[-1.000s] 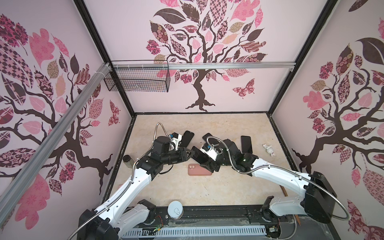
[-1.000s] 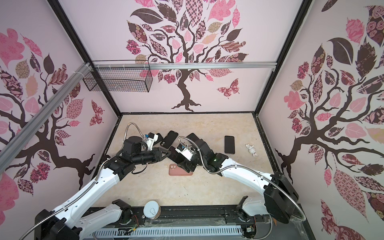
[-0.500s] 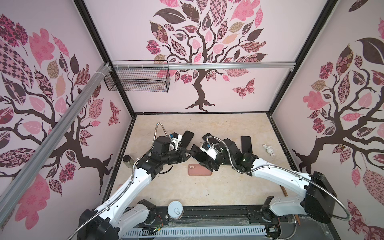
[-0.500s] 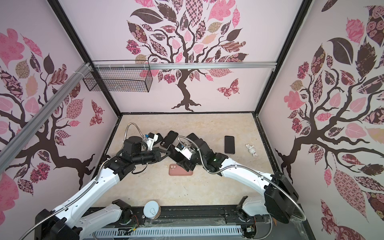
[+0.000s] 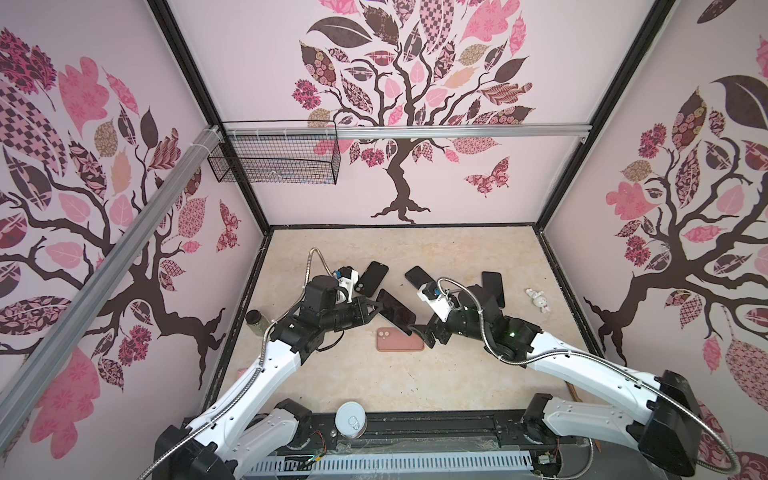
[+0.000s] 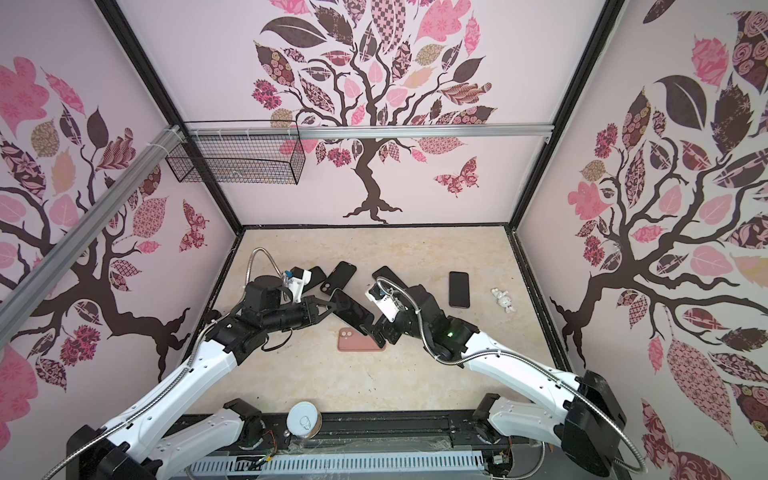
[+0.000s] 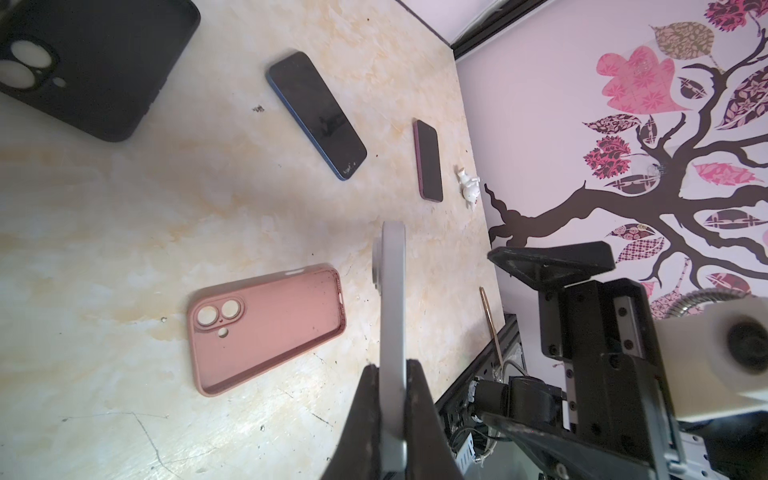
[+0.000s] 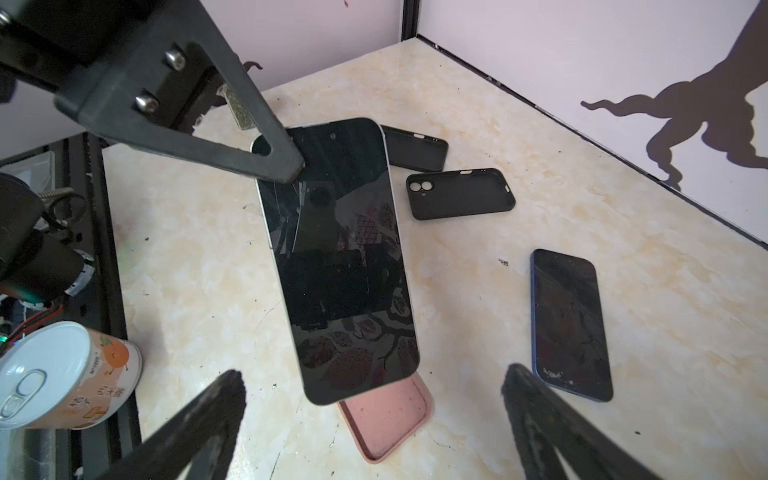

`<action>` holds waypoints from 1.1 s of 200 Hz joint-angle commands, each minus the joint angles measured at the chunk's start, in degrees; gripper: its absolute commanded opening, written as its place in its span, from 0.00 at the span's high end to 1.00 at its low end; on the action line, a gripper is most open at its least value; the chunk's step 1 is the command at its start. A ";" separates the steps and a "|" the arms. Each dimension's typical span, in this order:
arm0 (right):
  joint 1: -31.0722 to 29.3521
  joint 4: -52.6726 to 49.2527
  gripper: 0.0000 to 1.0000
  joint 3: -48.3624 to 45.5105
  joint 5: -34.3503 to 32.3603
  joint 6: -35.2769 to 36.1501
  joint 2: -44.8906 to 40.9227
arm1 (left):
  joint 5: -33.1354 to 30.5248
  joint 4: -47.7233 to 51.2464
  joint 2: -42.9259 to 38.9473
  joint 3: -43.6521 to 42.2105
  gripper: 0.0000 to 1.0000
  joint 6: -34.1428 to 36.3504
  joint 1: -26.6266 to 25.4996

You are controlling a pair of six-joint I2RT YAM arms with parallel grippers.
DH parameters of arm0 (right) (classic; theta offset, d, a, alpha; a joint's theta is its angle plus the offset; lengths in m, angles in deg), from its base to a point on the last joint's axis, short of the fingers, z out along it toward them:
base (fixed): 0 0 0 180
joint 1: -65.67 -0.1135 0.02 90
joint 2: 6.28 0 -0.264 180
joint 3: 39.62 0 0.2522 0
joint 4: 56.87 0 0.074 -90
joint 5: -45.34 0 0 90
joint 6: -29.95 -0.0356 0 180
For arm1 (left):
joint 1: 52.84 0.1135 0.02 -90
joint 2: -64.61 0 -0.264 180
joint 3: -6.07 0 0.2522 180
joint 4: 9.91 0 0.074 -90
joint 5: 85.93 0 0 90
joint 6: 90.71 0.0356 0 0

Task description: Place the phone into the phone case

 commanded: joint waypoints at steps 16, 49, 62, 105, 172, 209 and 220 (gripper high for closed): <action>0.19 -0.29 0.00 -0.57 -2.02 -9.41 -2.89 | -1.48 -8.20 -3.22 -2.84 1.00 -0.70 0.30; 1.85 4.11 0.02 -3.71 1.31 -19.06 -2.98 | -5.68 -11.73 -6.23 -5.59 1.00 -1.83 0.38; 3.28 8.04 0.03 -5.93 2.48 -24.60 -3.38 | -7.45 -11.92 -7.11 -6.31 1.00 -1.77 0.55; 4.93 15.62 0.07 -11.00 4.49 -33.03 -1.55 | -8.28 -17.76 -11.01 -10.38 1.00 -2.56 0.69; 12.09 36.76 0.20 -16.91 22.80 -46.24 1.69 | -5.44 -28.31 -17.88 -16.03 1.00 -4.31 0.73; 12.13 50.46 0.25 -18.25 27.41 -53.99 6.31 | -2.38 -36.16 -17.66 -18.28 1.00 -7.47 0.73; 12.16 55.19 0.28 -18.66 28.34 -56.36 7.65 | -1.74 -37.41 -17.50 -18.60 1.00 -8.08 0.73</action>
